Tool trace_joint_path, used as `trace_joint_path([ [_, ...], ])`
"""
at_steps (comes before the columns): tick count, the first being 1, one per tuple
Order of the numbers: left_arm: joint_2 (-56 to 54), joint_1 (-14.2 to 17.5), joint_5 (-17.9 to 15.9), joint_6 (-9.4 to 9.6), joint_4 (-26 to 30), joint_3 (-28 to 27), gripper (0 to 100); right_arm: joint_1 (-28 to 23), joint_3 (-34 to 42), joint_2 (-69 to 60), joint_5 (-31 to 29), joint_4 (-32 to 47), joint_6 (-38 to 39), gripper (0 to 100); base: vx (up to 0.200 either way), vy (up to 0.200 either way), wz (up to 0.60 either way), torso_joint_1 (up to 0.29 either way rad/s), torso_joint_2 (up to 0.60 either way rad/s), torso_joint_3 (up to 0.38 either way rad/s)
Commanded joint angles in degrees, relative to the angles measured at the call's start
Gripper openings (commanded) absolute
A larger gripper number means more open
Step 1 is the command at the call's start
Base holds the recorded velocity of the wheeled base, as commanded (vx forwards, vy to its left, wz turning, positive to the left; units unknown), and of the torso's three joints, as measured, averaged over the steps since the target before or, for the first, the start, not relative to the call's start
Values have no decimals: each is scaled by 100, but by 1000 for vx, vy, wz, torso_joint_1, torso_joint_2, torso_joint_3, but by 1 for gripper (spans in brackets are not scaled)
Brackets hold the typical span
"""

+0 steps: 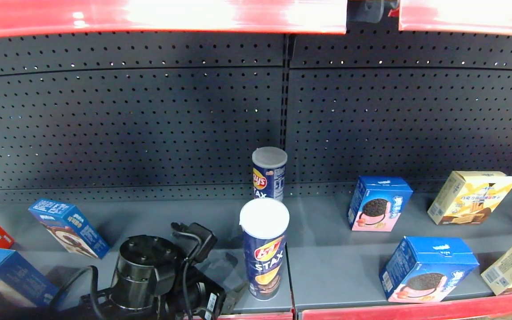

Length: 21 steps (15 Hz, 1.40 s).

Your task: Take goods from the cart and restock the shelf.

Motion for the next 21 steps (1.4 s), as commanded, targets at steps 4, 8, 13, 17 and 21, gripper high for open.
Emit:
trace_joint_path([
  [4, 146, 6, 11, 1, -13, -101, 100, 2, 0, 7, 2, 1, -3, 100, 0, 0, 0, 0, 0, 0],
  [8, 225, 76, 11, 1, -4, -277, 100, 2, 0, 7, 2, 1, -3, 100, 0, 0, 0, 0, 0, 0],
  [13, 234, 208, 28, 10, -4, -286, 100, 2, 0, 7, 2, -8, -3, 100, 0, 0, 0, 0, 0, 0],
  [17, 190, 322, 46, 10, -4, -260, 100, 2, 0, 7, 2, 1, -3, 100, 0, 0, 0, 0, 0, 0],
  [21, -618, 656, 265, 1, 40, -101, 100, 2, 0, 7, 2, 1, -3, 100, 0, 0, 0, 0, 0, 0],
])
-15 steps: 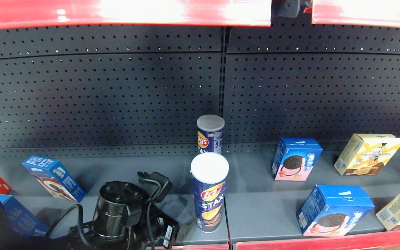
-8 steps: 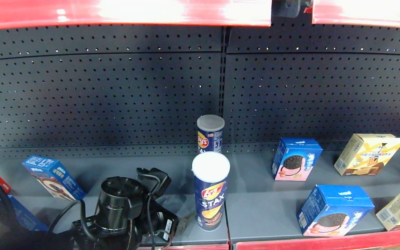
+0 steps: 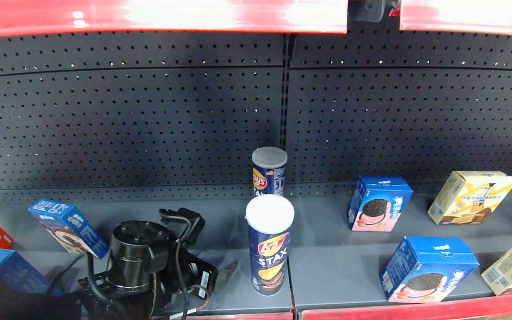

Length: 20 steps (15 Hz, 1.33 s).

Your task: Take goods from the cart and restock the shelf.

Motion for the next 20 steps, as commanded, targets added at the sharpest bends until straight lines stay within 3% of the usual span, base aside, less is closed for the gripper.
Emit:
trace_joint_path([
  [1, -935, 214, 87, -8, 38, 180, 100, 0, 0, 7, 8, 1, -3, 100, 0, 0, 0, 0, 0, 0],
  [4, -1902, 451, 465, -16, 47, 619, 100, 0, 0, 7, 8, 1, -3, 100, 0, 0, 0, 0, 0, 0],
  [10, -3554, 1330, 465, 1, 47, 1982, 100, 0, 0, 7, 8, 1, -3, 100, 0, 0, 0, 0, 0, 0],
  [11, -3554, 1330, 465, 1, 47, 1982, 100, 0, 0, 7, 8, 1, -3, 100, 0, 0, 0, 0, 0, 0],
  [13, -4266, 1761, 473, -8, 293, 2122, 100, 0, 0, 7, 8, 1, -3, 100, 0, 0, 0, 0, 0, 0],
  [15, -4372, 1945, 473, 10, 293, 2122, 100, 0, 0, 7, 8, 1, -3, 100, 0, 0, 0, 0, 0, 0],
  [16, -4574, 2235, 482, 10, 319, 2122, 100, 0, 0, 7, 8, 1, -3, 100, 0, 0, 0, 0, 0, 0],
  [18, -5048, 2438, 491, 19, 662, 2122, 100, 0, 0, 7, 8, 1, -3, 100, 0, 0, 0, 0, 0, 0],
  [20, -5707, 2780, 482, 168, 1198, 2122, 100, 0, 0, 7, 8, 1, -3, 100, 0, 0, 0, 0, 0, 0],
])
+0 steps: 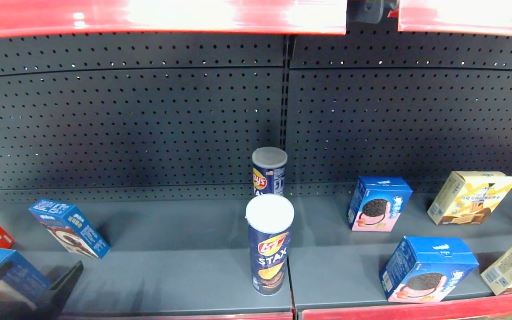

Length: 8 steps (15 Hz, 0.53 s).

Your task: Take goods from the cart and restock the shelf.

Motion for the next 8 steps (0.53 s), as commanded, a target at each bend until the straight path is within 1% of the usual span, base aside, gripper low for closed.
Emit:
trace_joint_path([
  [1, -1659, 398, -18, 308, 1094, 0, 100, 0, 0, 7, 3, -1, -3, 100, 0, 0, 0, 0, 0, 0],
  [2, -2344, 407, -9, 475, 1806, 0, 100, 0, 0, 7, 3, -1, -3, 100, 0, 0, 0, 0, 0, 0],
  [3, -3021, 398, -18, 580, 2606, -53, 100, 0, 0, 7, 3, -1, -3, 100, 0, 0, 0, 0, 0, 0],
  [4, -3566, 407, -18, 633, 3265, -176, 100, 0, 0, 7, 3, -10, -3, 100, 0, 0, 0, 0, 0, 0],
  [5, -4629, 407, -18, 642, 4891, -598, 100, 0, 0, 7, 3, -1, -3, 100, 0, 0, 0, 0, 0, 0],
  [6, -4726, 407, 26, 563, 5383, -765, 100, 0, 0, 7, 3, -1, -3, 100, 0, 0, 0, 0, 0, 0],
  [8, -4682, 407, -1, 492, 5190, -817, 100, 0, 0, 7, 3, -1, -12, 100, 0, 0, 0, 0, 0, 0],
])
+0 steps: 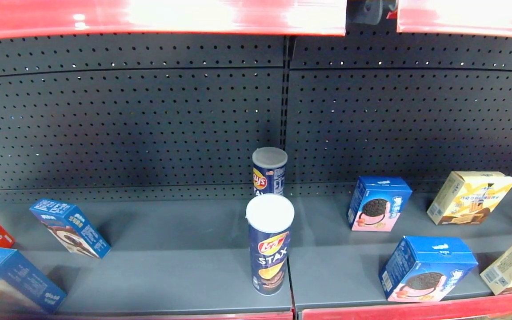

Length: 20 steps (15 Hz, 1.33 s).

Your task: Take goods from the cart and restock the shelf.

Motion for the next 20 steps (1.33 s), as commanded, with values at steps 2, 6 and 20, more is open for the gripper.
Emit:
trace_joint_path([
  [2, -950, 37, 29, -1, 769, -310, 100, 4, 0, 7, 3, -1, -4, 100, 0, 0, 0, 0, 0, 0],
  [6, -950, 37, 442, -45, -136, 402, 100, 4, 0, 7, -15, -10, -39, 100, 0, 0, 0, 0, 0, 0],
  [20, -950, 37, 425, -449, -154, 411, 100, 4, 8, 7, -120, -36, 199, 100, 0, 0, 0, 0, 0, 0],
])
